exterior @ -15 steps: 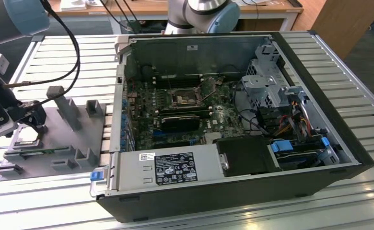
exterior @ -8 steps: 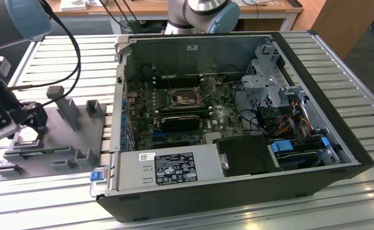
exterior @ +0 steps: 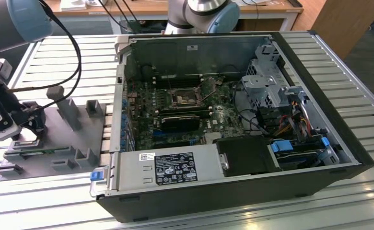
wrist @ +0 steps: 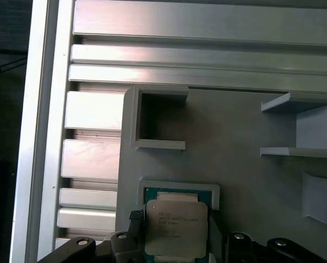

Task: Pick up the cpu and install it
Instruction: 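Pick up the cpu and move it towards the insertion slot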

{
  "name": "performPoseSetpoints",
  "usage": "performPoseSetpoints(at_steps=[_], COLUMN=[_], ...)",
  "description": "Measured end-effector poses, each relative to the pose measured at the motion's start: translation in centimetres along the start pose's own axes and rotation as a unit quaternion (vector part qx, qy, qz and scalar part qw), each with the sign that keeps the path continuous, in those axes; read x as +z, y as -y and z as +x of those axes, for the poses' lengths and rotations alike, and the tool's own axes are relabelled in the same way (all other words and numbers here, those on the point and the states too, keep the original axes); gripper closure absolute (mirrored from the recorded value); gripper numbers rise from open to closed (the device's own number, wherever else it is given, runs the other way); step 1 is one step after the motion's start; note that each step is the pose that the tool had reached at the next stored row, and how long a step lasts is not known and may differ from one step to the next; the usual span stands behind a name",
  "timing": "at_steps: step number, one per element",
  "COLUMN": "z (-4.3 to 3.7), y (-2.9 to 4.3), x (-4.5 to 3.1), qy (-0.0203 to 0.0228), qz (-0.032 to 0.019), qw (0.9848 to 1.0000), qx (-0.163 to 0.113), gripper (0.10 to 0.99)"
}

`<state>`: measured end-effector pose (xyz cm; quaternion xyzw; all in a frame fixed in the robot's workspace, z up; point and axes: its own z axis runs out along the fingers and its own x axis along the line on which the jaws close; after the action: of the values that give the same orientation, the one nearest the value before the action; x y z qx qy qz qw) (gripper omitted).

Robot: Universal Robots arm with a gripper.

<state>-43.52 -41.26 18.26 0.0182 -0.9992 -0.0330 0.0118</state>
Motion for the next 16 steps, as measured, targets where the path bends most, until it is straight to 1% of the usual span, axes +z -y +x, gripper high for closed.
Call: performPoseSetpoints(at_steps=[6,13,16], z=[0.00,0.02,0.08], y=[-0.02,-0.01,-0.01], x=[-0.23,-0.09,-0.11], qy=[0.0009,0.0006,0.0024], qz=[-0.0001,0.0001,0.0001], qw=[1.0000,1.0000,1.0000], qx=[0.000,0.000,0.000], gripper=[0.510,0.510,0.502])
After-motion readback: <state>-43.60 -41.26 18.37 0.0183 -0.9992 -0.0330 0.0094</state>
